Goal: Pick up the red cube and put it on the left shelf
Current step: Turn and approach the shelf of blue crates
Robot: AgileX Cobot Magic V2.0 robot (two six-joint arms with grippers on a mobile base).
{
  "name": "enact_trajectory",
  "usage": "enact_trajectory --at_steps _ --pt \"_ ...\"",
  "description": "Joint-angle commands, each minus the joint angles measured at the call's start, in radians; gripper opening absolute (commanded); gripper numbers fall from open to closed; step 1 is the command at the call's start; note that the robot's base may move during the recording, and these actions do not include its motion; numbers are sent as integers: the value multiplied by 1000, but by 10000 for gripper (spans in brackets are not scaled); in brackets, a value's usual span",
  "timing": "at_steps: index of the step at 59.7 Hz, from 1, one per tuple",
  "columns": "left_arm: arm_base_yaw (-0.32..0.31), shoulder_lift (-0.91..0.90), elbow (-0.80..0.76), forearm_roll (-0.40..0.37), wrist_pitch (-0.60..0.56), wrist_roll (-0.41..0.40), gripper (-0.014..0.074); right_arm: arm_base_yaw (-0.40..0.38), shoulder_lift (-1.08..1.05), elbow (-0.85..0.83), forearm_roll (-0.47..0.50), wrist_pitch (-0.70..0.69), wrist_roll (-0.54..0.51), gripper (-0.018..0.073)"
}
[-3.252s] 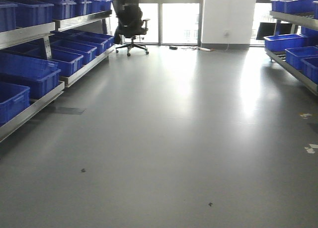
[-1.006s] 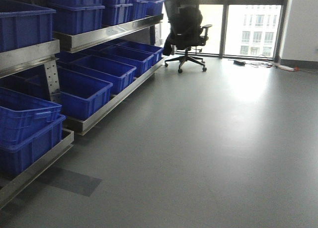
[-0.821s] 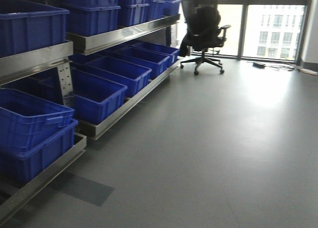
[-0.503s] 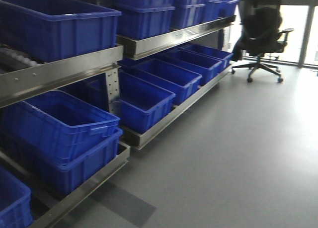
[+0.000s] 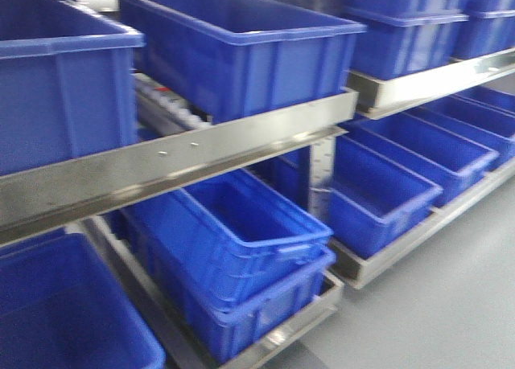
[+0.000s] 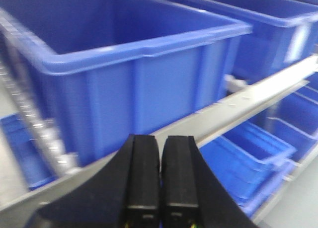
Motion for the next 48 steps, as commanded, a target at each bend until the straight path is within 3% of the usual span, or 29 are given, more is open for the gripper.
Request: enact_trajectory --at_steps 1,48 --pt "-6 -16 23 -3 -88 -1 102 1 -16 -28 2 -69 -10 54" --pt "-6 -16 23 -3 -88 -1 102 1 -16 -28 2 -69 -10 54"
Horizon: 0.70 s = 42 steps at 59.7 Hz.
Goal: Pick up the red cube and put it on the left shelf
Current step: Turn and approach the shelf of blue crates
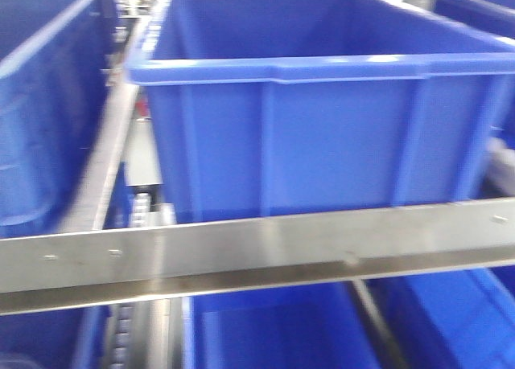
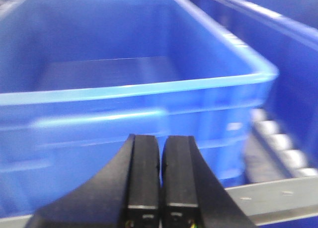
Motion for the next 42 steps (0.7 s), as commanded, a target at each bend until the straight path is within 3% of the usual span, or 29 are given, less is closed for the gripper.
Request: enact_trajectory --at_steps 1,42 --pt "-6 -16 23 -3 -88 -1 102 1 -16 -28 2 -69 -10 54" --pt "-6 -16 23 -3 -88 -1 102 1 -16 -28 2 -69 -10 54"
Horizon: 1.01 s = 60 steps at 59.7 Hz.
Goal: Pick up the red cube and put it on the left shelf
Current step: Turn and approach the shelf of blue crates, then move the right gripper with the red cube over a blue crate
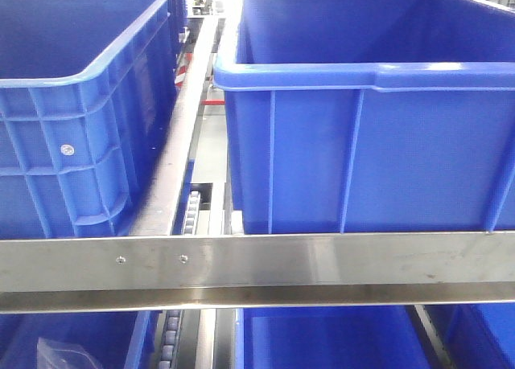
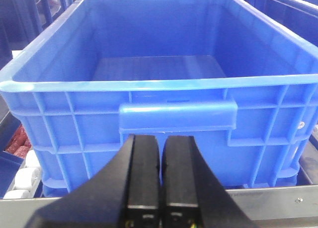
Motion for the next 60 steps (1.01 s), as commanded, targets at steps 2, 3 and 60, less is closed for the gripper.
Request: enact_trajectory --at_steps 2,3,60 --pt "-6 -16 23 -3 -88 -1 102 1 -16 -28 2 -69 -10 54" --pt "-6 -16 23 -3 -88 -1 102 1 -16 -28 2 -69 -10 54" --pt "-6 -16 23 -3 -88 -1 102 1 -16 -28 2 -69 -10 54"
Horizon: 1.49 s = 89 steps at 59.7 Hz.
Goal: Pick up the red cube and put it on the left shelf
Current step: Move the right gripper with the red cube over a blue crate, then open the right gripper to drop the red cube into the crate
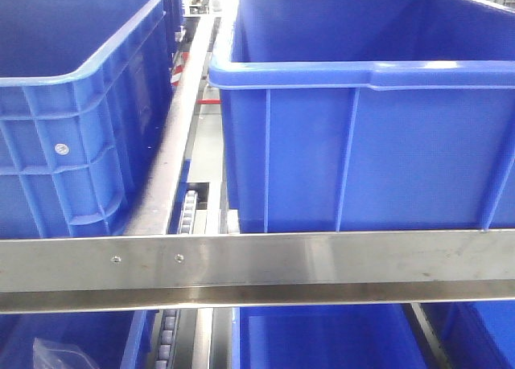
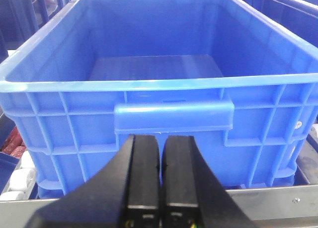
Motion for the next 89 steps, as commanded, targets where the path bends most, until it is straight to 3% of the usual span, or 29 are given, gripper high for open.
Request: enact_trajectory --at_steps 1,42,73,78,89 --pt "-6 -16 23 -3 -88 -1 102 1 -16 -28 2 -69 -10 54" --pt "-6 -16 23 -3 -88 -1 102 -20 34 -31 -22 -146 -10 54" --pt "-6 -16 23 -3 -88 -1 102 -283 270 -53 -22 -415 -10 64" --pt "-6 -16 23 -3 -88 -1 102 -298 311 -80 -23 -420 -10 136" --pt "-6 -16 23 -3 -88 -1 102 -300 375 -127 -31 -471 -10 567"
